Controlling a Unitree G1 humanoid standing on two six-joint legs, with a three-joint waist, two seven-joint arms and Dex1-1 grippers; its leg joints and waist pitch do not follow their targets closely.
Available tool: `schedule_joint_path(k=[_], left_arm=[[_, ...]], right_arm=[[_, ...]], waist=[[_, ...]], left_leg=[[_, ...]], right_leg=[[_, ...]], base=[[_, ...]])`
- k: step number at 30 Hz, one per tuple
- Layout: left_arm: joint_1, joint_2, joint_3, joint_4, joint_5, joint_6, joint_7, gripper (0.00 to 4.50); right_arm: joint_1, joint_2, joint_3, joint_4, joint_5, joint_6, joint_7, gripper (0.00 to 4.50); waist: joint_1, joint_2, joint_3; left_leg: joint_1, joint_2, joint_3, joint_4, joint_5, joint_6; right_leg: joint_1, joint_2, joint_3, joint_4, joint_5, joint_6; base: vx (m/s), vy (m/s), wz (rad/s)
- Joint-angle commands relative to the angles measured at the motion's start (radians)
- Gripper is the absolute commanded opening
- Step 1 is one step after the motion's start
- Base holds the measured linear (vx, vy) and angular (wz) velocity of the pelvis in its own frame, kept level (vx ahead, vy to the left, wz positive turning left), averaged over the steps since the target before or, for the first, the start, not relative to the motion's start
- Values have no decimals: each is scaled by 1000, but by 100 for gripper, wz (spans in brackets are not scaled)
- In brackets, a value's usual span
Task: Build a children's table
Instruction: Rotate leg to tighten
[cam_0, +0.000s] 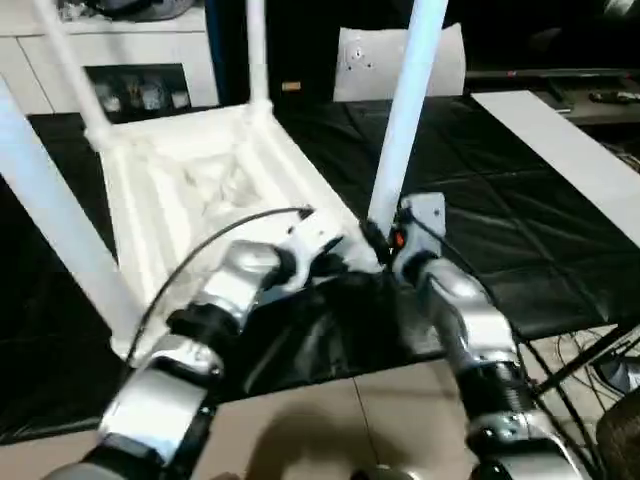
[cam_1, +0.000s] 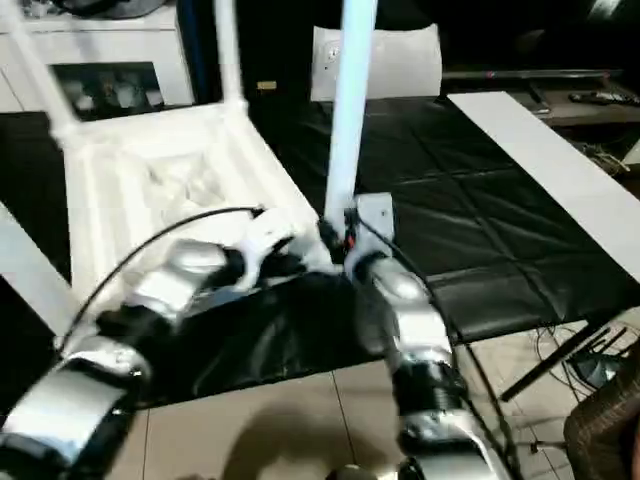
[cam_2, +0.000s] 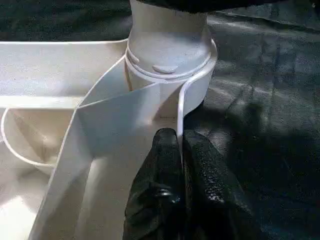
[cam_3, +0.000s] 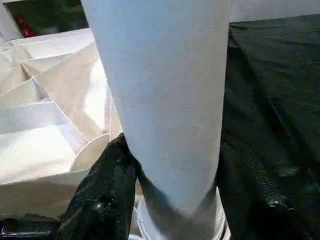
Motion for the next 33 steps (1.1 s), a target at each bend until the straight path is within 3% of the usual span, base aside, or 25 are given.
schedule_joint_path(k=[1, 6, 7, 8, 9, 10, 15, 17, 21, 26, 27, 33], left_arm=[[-31, -72, 2, -28, -29, -34, 42, 0], [5, -5, -13, -43, -20, -72, -37, 0], [6, -5, -13, -44, -21, -72, -38, 0], [12, 8, -15, -45, -22, -87, -58, 0], [25, 42, -19, -48, -27, -130, -117, 0], [29, 50, -20, -49, -28, -143, -133, 0], [60, 110, -45, -49, -54, -218, -317, 0], [68, 138, -64, -36, -56, -255, -399, 0], [67, 164, -74, -30, -60, -272, -480, 0], [46, 216, -102, 3, -51, -321, -623, 0], [41, 224, -107, 11, -48, -333, -645, 0], [21, 260, -145, 16, -44, -364, -782, 0]], right_arm=[[8, 75, 103, 21, 33, 20, 84, 266], [60, -27, 94, -22, 49, -26, 194, 313], [61, -28, 93, -22, 49, -27, 195, 317], [69, -48, 89, -34, 56, -32, 224, 325], [86, -107, 86, -59, 67, -40, 304, 338], [90, -123, 86, -65, 71, -41, 327, 351], [111, -241, 95, -107, 114, -69, 543, 394], [113, -299, 118, -117, 125, -73, 648, 406], [113, -353, 153, -111, 116, -109, 733, 406], [105, -420, 200, -91, 123, -141, 892, 406], [102, -429, 209, -85, 125, -140, 919, 380], [74, -452, 250, -54, 147, -127, 1031, 338]], waist=[[5, -3, -64], [10, -2, -63], [10, 2, -63], [10, -1, -62], [11, 3, -62], [15, 0, -62], [15, 3, -60], [15, 4, -60], [20, 6, -62], [40, 5, -61], [43, 5, -61], [59, 8, -61]], left_leg=[[4, 25, -5, -65, -242, 35], [5, 27, -5, -66, -257, 44], [5, 27, -5, -66, -257, 44], [5, 27, -5, -66, -259, 48], [5, 27, -5, -67, -260, 48], [5, 27, -7, -66, -257, 49], [4, 29, -7, -67, -293, 52], [5, 32, -7, -67, -292, 57], [9, 34, -4, -66, -283, 55], [11, 37, -2, -66, -277, 56], [10, 38, -2, -67, -275, 55], [13, 41, 0, -67, -272, 44]], right_leg=[[47, -43, 37, -76, -275, -190], [50, -44, 36, -80, -291, -190], [50, -43, 37, -78, -285, -192], [52, -43, 36, -79, -282, -194], [52, -44, 37, -79, -284, -195], [56, -43, 35, -81, -287, -190], [52, -46, 36, -84, -351, -187], [52, -45, 36, -81, -321, -203], [48, -47, 38, -76, -282, -228], [49, -47, 38, -73, -275, -235], [51, -46, 37, -70, -270, -236], [49, -49, 37, -67, -263, -246]], base=[[0, 0, 0], [0, 0, 0], [0, 0, 0], [0, 0, 0], [0, 0, 0], [0, 0, 0], [0, 0, 0], [0, 0, 0], [0, 0, 0], [0, 0, 0], [0, 0, 0], [0, 0, 0]])
